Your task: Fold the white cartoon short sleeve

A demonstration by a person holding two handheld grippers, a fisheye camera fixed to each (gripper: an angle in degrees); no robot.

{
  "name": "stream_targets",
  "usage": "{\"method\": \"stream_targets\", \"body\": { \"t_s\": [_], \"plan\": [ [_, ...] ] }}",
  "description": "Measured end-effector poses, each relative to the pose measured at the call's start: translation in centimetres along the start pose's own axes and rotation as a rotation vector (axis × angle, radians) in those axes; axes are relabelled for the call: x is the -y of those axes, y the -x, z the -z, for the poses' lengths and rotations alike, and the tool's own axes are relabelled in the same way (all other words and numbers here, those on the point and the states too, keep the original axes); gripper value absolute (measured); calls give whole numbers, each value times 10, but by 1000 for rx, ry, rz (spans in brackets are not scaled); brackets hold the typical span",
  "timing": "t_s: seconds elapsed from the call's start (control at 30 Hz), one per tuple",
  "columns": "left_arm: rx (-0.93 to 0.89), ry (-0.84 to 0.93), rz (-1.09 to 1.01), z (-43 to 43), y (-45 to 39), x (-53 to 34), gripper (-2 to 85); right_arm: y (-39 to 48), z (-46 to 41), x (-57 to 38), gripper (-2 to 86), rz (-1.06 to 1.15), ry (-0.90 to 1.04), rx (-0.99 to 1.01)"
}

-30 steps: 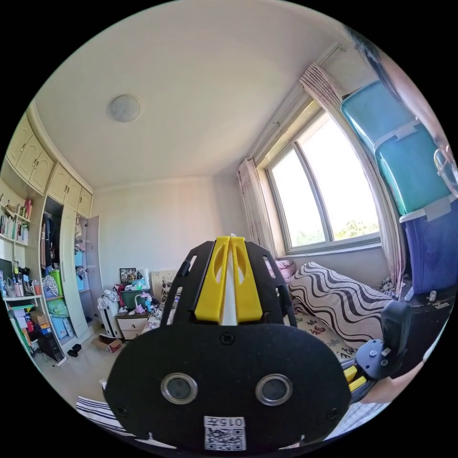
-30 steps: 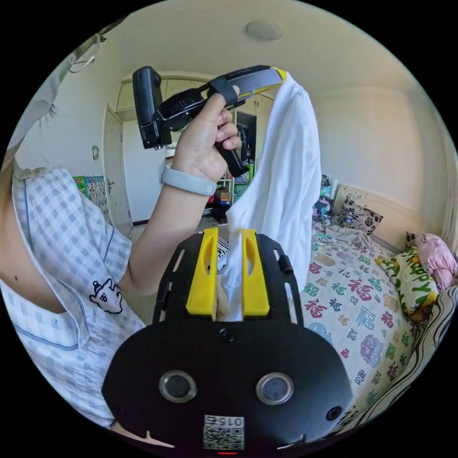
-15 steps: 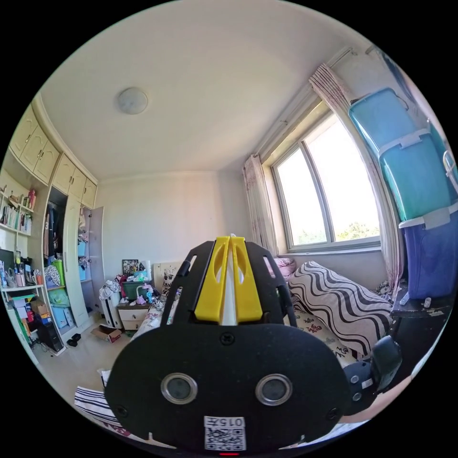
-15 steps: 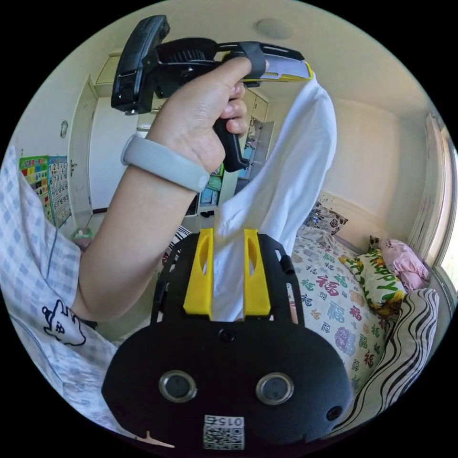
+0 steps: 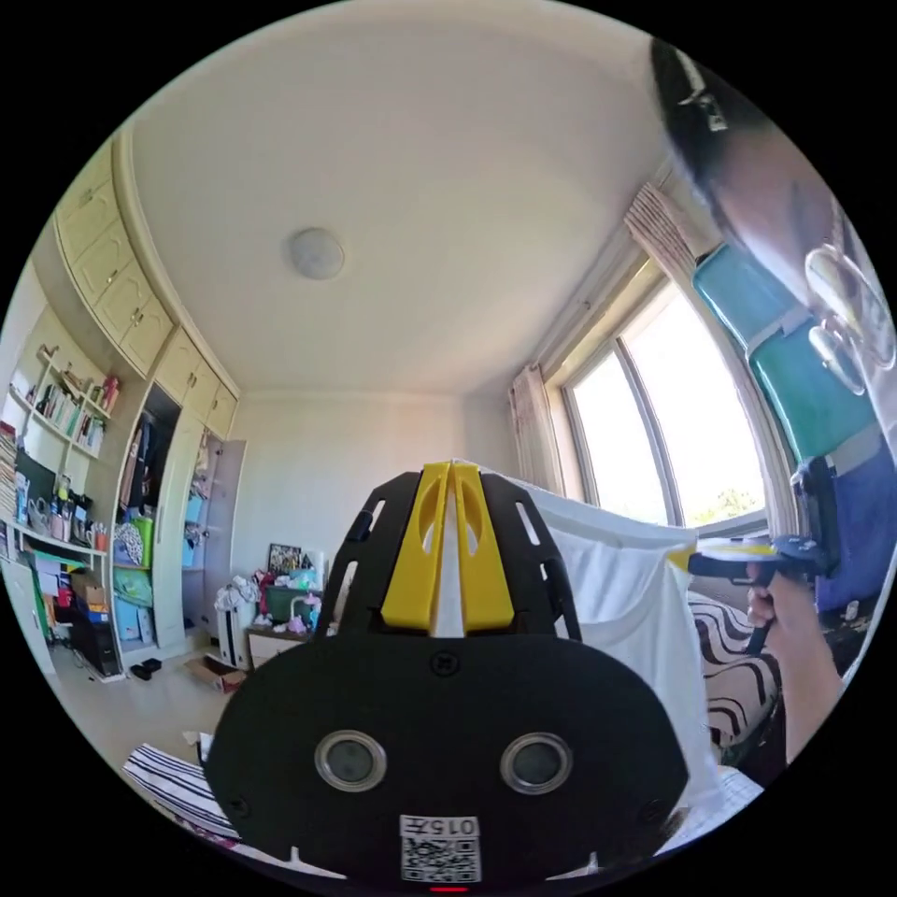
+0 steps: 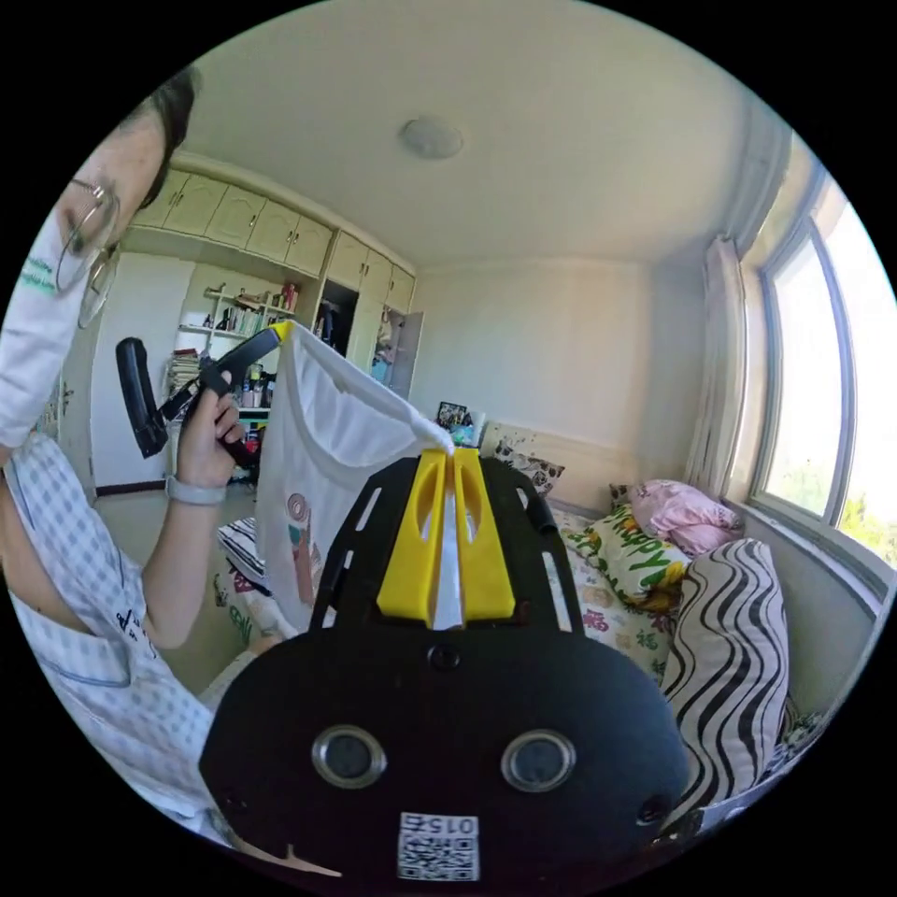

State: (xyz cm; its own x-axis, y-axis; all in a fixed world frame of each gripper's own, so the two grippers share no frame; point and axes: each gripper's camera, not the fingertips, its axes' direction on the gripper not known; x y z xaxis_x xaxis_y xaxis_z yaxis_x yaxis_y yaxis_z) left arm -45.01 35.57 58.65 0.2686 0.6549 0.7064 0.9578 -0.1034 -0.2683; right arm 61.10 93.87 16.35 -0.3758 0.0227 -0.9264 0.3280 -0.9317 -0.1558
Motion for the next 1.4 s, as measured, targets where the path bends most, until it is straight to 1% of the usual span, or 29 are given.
{"method": "stream_targets", "body": {
  "t_s": [0.07,0.13,0.17,0.23,0.33,0.47,0.57,0.67,0.73,0.77,0.83,0.87,0.9,0.93,0.97,1.03,1.07,1.1,1.13,1.17,1.2,1.23,1.27,1.33,1.37,1.4],
  "plan": [
    [-8,-75,26,25,-1,11,-8,7,32,13,-2,13,-78,-90],
    [-34,-159,51,54,1,28,-8,22,71,25,-2,18,-194,-230],
    [-32,-176,50,60,0,32,-8,26,79,27,-2,18,-223,-259],
    [26,-241,35,84,-2,44,-8,41,109,31,-3,23,-347,-332],
    [48,-289,52,98,7,47,-8,54,128,29,-3,52,-464,-398],
    [44,-276,62,88,22,32,-8,46,120,20,-3,97,-484,-448],
    [76,-194,21,49,27,1,-8,21,84,3,-3,120,-431,-488],
    [105,-44,-53,-19,29,-56,-8,-18,17,-24,-2,135,-325,-539],
    [135,120,-127,-94,33,-126,-7,-63,-61,-56,-1,126,-186,-547],
    [138,166,-144,-115,35,-148,-7,-76,-84,-67,-1,123,-142,-545],
    [140,348,-203,-195,45,-251,-5,-130,-184,-116,1,105,70,-507],
    [144,394,-222,-214,47,-280,-5,-144,-210,-131,2,101,124,-486],
    [164,489,-264,-251,53,-343,-3,-172,-265,-164,4,91,247,-423],
    [184,607,-300,-284,61,-408,0,-203,-323,-201,7,66,402,-319],
    [186,670,-308,-298,66,-441,1,-218,-350,-222,10,43,470,-260],
    [105,913,-302,-320,94,-569,7,-275,-437,-324,26,-155,745,40],
    [79,968,-293,-316,103,-596,8,-287,-450,-351,31,-220,813,111],
    [58,1030,-264,-294,123,-635,10,-303,-459,-401,33,-331,900,213],
    [65,1014,-223,-255,145,-654,12,-309,-443,-439,34,-367,887,262],
    [68,999,-205,-232,156,-660,12,-310,-430,-456,34,-375,871,262],
    [68,990,-176,-185,176,-666,14,-310,-400,-491,40,-391,860,240],
    [31,1010,-171,-136,193,-669,16,-309,-370,-525,52,-404,883,245],
    [0,1029,-177,-111,200,-669,17,-308,-355,-541,57,-415,904,259],
    [-79,1199,-209,-10,227,-673,23,-300,-290,-604,77,-503,986,323],
    [-86,1251,-205,16,236,-673,26,-297,-274,-617,83,-524,1007,333],
    [-91,1362,-168,65,256,-674,31,-289,-241,-641,94,-553,1056,333]
  ]
}}
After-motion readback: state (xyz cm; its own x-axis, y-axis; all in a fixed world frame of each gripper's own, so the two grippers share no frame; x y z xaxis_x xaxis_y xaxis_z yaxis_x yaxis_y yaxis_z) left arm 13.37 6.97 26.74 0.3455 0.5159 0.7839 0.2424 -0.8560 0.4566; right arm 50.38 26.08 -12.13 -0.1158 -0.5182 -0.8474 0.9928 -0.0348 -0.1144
